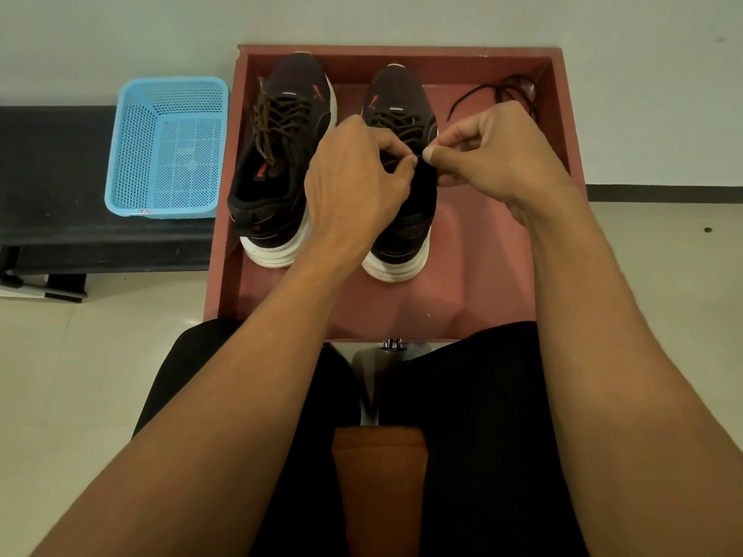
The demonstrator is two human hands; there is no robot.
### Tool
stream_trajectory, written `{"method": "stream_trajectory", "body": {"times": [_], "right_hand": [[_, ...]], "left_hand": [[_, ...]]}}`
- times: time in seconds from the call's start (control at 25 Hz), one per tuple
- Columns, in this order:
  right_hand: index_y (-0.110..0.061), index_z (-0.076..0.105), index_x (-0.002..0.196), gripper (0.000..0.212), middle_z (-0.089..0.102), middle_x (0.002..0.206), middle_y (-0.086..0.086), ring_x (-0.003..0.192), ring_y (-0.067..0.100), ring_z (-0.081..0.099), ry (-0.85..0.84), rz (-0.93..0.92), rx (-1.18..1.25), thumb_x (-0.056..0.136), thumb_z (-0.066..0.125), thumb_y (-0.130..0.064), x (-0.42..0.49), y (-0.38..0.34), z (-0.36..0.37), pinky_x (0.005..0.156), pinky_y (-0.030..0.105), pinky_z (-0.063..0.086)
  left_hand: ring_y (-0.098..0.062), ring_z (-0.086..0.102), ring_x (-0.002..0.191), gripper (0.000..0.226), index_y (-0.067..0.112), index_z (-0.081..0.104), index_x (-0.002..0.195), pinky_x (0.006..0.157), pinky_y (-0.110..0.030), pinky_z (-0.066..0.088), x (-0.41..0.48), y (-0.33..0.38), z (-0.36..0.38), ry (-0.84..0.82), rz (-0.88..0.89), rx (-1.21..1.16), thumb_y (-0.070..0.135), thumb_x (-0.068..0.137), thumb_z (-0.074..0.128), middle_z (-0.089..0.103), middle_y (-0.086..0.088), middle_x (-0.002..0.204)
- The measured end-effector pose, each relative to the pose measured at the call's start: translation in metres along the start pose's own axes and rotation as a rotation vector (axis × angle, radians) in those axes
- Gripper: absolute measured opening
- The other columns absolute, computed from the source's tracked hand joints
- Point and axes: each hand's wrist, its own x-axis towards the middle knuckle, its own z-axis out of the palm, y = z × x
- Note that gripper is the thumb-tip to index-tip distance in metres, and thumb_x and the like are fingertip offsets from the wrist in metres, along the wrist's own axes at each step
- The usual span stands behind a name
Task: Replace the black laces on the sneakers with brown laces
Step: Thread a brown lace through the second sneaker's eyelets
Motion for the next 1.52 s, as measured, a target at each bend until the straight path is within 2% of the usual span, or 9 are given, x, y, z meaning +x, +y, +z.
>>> {"method": "stream_trajectory", "body": {"times": [0.2, 0.36, 0.56, 0.88, 1.08, 1.2, 1.32, 1.44, 1.52], "right_hand": [[-0.017, 0.082, 0.089, 0.006, 0.080, 0.082, 0.007, 0.074, 0.016, 0.079, -0.023, -0.004, 0.029, 0.092, 0.082, -0.021, 0.000, -0.001, 0.001, 0.085, 0.042, 0.066], [-0.020, 0.082, 0.085, 0.007, 0.080, 0.080, 0.006, 0.073, 0.015, 0.079, -0.025, -0.006, 0.031, 0.091, 0.083, -0.022, 0.001, 0.001, 0.000, 0.085, 0.044, 0.066], [-0.019, 0.083, 0.086, 0.007, 0.079, 0.076, 0.003, 0.073, 0.014, 0.079, -0.008, -0.028, 0.011, 0.089, 0.085, -0.025, 0.002, 0.002, 0.002, 0.083, 0.042, 0.066], [-0.020, 0.083, 0.088, 0.008, 0.078, 0.074, -0.001, 0.071, 0.009, 0.078, -0.014, -0.100, -0.063, 0.092, 0.081, -0.026, 0.000, -0.001, 0.004, 0.081, 0.036, 0.066], [-0.014, 0.080, 0.096, 0.009, 0.080, 0.088, 0.007, 0.083, 0.016, 0.079, -0.066, 0.008, 0.181, 0.099, 0.072, -0.011, 0.004, 0.009, 0.004, 0.086, 0.035, 0.065], [-0.012, 0.078, 0.097, 0.006, 0.079, 0.092, 0.015, 0.083, 0.017, 0.078, -0.092, 0.028, 0.209, 0.099, 0.073, -0.011, 0.005, 0.012, 0.006, 0.084, 0.032, 0.065], [-0.007, 0.071, 0.099, 0.011, 0.075, 0.091, 0.014, 0.081, 0.015, 0.075, -0.139, 0.065, 0.242, 0.105, 0.062, -0.009, 0.005, 0.008, 0.008, 0.083, 0.031, 0.065], [-0.012, 0.061, 0.092, 0.023, 0.070, 0.089, 0.011, 0.076, 0.017, 0.071, -0.129, 0.222, 0.375, 0.108, 0.045, -0.005, 0.006, 0.010, 0.008, 0.073, 0.031, 0.065], [-0.013, 0.057, 0.089, 0.027, 0.065, 0.084, 0.010, 0.066, 0.016, 0.065, -0.071, 0.344, 0.363, 0.107, 0.039, -0.005, 0.007, 0.017, 0.005, 0.056, 0.027, 0.060]], "left_hand": [[-0.006, 0.066, 0.094, 0.013, 0.041, 0.080, 0.094, 0.069, -0.032, 0.057, 0.001, -0.002, 0.004, 0.027, -0.022, -0.011, 0.050, 0.088, 0.073, 0.069, 0.014, 0.101], [-0.009, 0.062, 0.098, 0.012, 0.038, 0.081, 0.094, 0.065, -0.025, 0.045, 0.001, -0.001, 0.005, 0.031, 0.008, -0.007, 0.048, 0.090, 0.075, 0.063, 0.013, 0.101], [-0.013, 0.060, 0.104, 0.012, 0.035, 0.080, 0.093, 0.067, -0.026, 0.040, 0.001, -0.001, 0.007, 0.030, 0.060, 0.043, 0.045, 0.090, 0.074, 0.060, 0.012, 0.099], [-0.013, 0.063, 0.102, 0.011, 0.036, 0.081, 0.094, 0.071, -0.034, 0.053, -0.002, 0.002, 0.008, 0.030, -0.032, 0.039, 0.044, 0.090, 0.075, 0.065, 0.014, 0.103], [-0.017, 0.064, 0.099, 0.010, 0.037, 0.082, 0.094, 0.077, -0.038, 0.055, -0.001, 0.003, 0.005, 0.013, -0.020, -0.004, 0.045, 0.089, 0.078, 0.054, 0.018, 0.082], [-0.017, 0.064, 0.099, 0.013, 0.039, 0.082, 0.095, 0.079, -0.041, 0.057, 0.001, 0.001, 0.004, 0.019, -0.014, -0.015, 0.049, 0.087, 0.079, 0.057, 0.019, 0.084], [-0.015, 0.062, 0.102, 0.025, 0.038, 0.076, 0.103, 0.084, -0.043, 0.056, 0.001, -0.001, 0.004, 0.040, -0.003, 0.000, 0.050, 0.082, 0.083, 0.067, 0.016, 0.097], [-0.015, 0.056, 0.105, 0.050, 0.028, 0.060, 0.111, 0.090, -0.042, 0.053, -0.002, -0.005, 0.003, 0.090, 0.005, 0.062, 0.045, 0.074, 0.090, 0.062, 0.013, 0.107], [-0.013, 0.055, 0.102, 0.056, 0.025, 0.053, 0.110, 0.086, -0.037, 0.053, -0.004, -0.007, 0.002, 0.082, -0.003, 0.047, 0.044, 0.074, 0.091, 0.057, 0.013, 0.108]]}}
